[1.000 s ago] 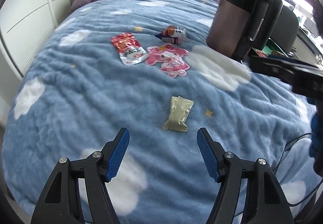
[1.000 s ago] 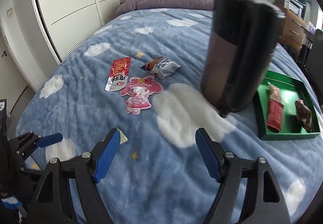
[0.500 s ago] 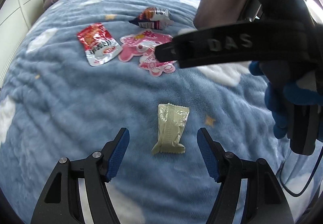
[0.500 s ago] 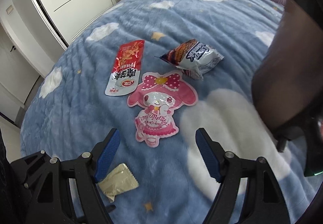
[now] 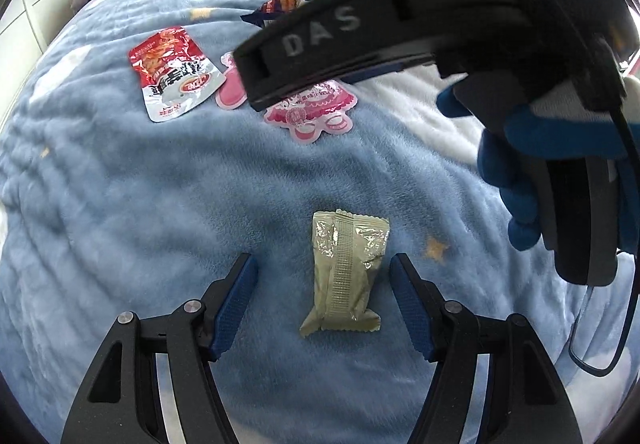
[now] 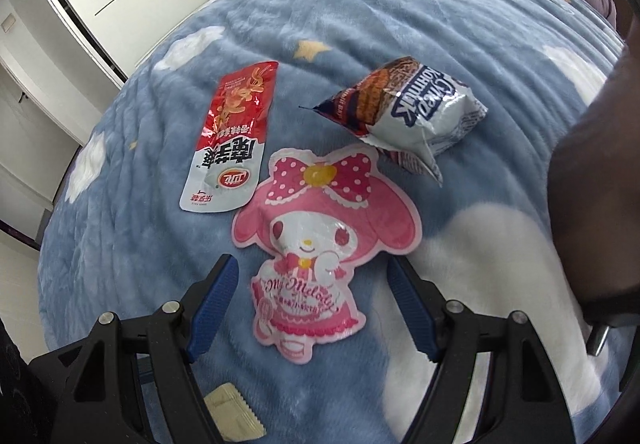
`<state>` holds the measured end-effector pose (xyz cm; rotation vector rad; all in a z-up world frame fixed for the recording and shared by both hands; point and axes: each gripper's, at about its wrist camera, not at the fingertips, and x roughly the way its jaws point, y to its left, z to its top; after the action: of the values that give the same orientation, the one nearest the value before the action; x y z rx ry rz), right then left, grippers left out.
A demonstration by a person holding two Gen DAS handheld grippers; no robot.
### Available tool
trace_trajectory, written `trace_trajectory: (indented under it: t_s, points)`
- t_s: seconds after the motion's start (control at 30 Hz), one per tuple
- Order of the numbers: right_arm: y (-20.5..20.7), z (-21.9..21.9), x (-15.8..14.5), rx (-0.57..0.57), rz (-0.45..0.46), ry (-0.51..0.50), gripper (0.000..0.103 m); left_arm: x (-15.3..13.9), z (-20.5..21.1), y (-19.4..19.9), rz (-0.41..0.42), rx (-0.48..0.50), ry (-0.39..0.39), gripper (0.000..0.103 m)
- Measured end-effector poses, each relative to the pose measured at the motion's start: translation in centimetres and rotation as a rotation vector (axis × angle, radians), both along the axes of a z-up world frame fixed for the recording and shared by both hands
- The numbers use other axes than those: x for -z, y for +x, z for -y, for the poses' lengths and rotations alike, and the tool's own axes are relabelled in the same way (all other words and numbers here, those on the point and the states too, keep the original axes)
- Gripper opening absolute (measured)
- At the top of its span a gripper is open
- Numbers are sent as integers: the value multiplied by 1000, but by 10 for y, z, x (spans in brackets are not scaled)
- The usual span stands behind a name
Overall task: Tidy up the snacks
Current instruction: 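Grasp the beige wrapped snack with the left tool while the right tool grasps the pink character packet, then carry the beige snack and pink character packet with both tools over the green tray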
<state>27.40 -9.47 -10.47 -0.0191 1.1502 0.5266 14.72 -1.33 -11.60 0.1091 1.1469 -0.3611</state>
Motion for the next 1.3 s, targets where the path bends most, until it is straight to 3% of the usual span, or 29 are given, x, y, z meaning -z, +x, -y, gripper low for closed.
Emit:
trace_trajectory:
  t_s: [0.1,0.17,0.2,0.23,0.27,0.37,0.43,0.6,0.83,1.3]
  points:
    - [4,-6,3,-12,5,-29,86,2,1,2,-1,2,1,62]
    - [6,-9,5,-17,13,-51,63,3,2,2,-3,1,-1,60]
    - [7,-9,5,-23,16,-53,60,4,2,3,-4,-1,-1,58]
    - [8,-9,5,-24,18,-53,49,5,3,8,-4,-3,1,57]
    - [8,-9,5,-25,22,-54,33,7,5,12,-3,-4,4,54]
    - [10,-5,6,-19,32,-42,9,7,6,13,3,-4,9,39]
    - [8,-3,4,-19,50,-36,0,7,6,14,3,-10,0,29]
    - [2,2,-2,-21,79,12,0,5,-1,14,21,-23,-6,17]
    - [-15,10,-14,-30,135,45,0,-5,-7,-1,30,-55,-8,17]
    - [-71,35,-43,-33,158,53,0,-36,-9,-25,70,-109,-3,17]
